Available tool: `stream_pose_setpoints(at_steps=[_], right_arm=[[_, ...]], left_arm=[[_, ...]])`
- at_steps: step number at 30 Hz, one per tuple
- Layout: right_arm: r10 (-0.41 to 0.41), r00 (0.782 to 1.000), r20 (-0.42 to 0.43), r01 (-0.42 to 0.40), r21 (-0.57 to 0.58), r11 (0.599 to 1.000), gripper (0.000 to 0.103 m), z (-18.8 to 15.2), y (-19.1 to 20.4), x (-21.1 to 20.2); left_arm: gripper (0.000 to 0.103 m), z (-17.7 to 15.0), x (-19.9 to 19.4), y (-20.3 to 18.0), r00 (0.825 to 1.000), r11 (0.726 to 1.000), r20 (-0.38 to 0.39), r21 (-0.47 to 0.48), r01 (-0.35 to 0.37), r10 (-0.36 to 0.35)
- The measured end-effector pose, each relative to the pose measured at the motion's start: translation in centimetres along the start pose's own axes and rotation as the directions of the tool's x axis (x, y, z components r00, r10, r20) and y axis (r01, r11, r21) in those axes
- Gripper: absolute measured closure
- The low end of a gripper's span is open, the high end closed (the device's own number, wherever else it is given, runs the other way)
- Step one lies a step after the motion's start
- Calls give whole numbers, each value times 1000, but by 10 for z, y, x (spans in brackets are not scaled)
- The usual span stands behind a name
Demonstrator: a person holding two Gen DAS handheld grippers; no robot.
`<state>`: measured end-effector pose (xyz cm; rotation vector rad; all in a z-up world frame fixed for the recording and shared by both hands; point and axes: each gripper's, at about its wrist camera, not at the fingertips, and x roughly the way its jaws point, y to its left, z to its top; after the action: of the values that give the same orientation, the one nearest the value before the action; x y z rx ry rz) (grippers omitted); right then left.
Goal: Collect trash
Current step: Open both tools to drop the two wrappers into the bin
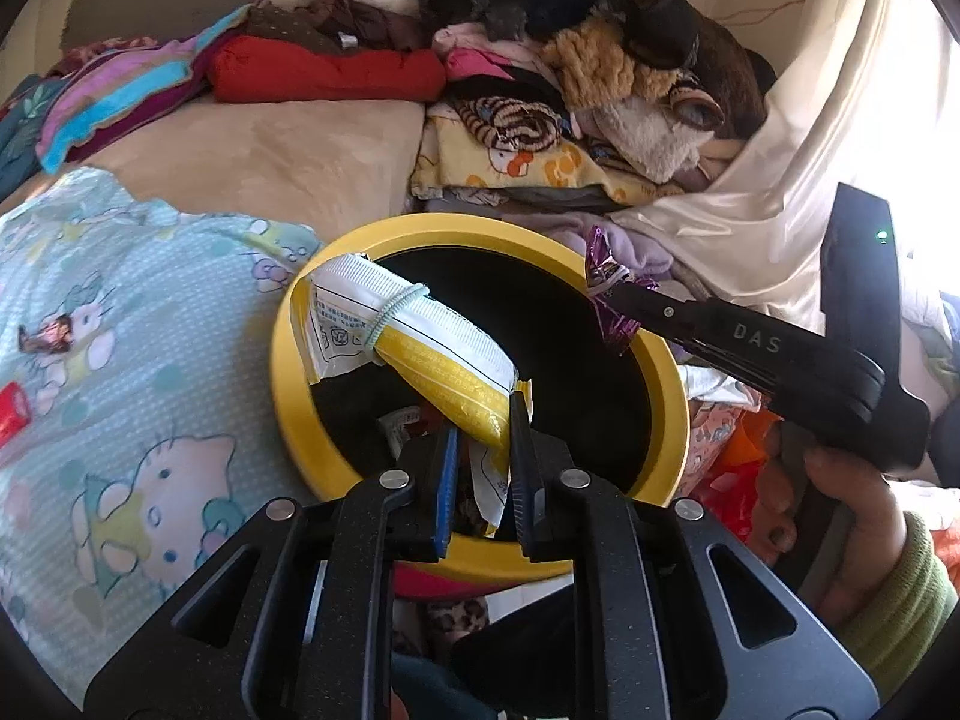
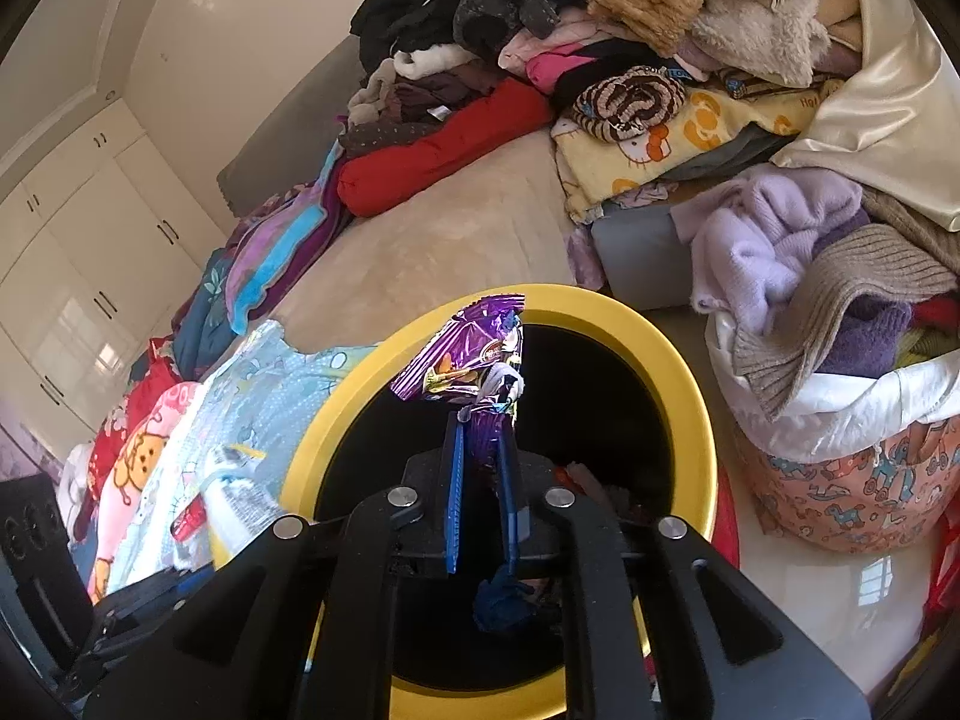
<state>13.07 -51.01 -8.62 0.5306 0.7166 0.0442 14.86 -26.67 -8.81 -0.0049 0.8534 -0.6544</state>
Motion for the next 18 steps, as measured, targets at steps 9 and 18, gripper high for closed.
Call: stream_pose_setpoints(at_steps=[9,18], right_arm=[[-6,1000,25,7,-33,999,66,2,1,-2],[36,999,32,-32,-127,991,56,-3,38,-1]], left_arm=[[36,5,-8,15,996,997,57,-47,-60,63],[13,1,-47,44,974,982,160,-125,-139,158]])
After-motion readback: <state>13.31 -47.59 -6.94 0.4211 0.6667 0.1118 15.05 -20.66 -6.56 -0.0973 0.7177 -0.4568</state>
